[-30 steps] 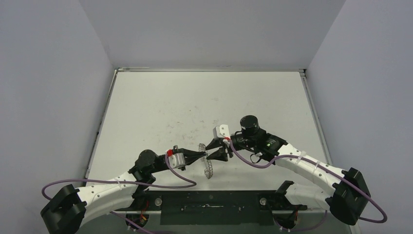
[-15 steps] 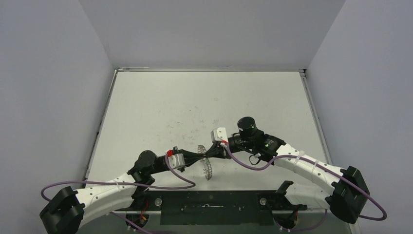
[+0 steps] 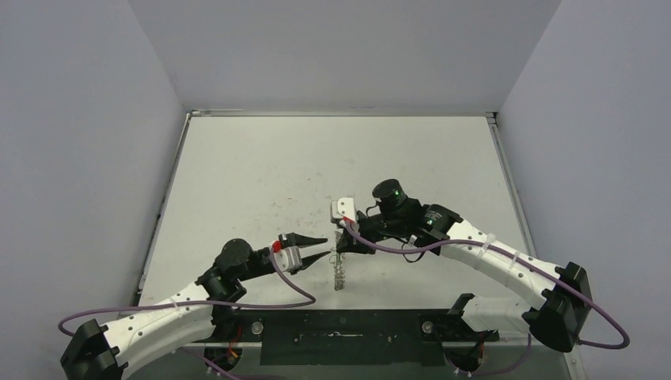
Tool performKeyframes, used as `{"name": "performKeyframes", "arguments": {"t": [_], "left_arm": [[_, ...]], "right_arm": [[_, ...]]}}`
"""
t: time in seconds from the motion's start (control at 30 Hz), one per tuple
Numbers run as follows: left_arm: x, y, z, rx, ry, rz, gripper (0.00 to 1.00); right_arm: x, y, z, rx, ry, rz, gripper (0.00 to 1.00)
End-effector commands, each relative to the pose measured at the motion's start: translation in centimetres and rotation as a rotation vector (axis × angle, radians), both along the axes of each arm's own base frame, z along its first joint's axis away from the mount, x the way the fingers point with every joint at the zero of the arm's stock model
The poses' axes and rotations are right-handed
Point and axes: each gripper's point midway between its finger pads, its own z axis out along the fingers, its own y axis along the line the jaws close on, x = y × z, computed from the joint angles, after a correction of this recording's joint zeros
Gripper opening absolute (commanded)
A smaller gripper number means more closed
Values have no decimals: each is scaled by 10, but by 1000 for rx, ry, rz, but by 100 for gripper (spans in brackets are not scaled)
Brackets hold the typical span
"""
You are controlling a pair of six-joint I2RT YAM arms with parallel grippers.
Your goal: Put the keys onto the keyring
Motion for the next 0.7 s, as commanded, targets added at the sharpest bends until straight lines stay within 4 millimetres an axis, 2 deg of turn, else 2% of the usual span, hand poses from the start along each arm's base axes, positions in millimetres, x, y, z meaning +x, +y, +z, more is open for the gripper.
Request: {"name": "performKeyframes", "arguments": {"t": [0.0, 0.17, 0.53, 0.67], "left_arm": [[5, -1, 9, 43, -14, 14, 29], [-2, -10, 8, 61, 5, -56, 29], [-5, -24, -1, 79, 39, -121, 5], [-5, -22, 0, 78, 39, -115, 3]], "right_arm": [[4, 0, 7, -63, 26, -37, 0], [4, 4, 8, -68, 32, -48, 0], [5, 5, 5, -73, 22, -58, 0], [8, 5, 3, -83, 17, -68, 0]]}}
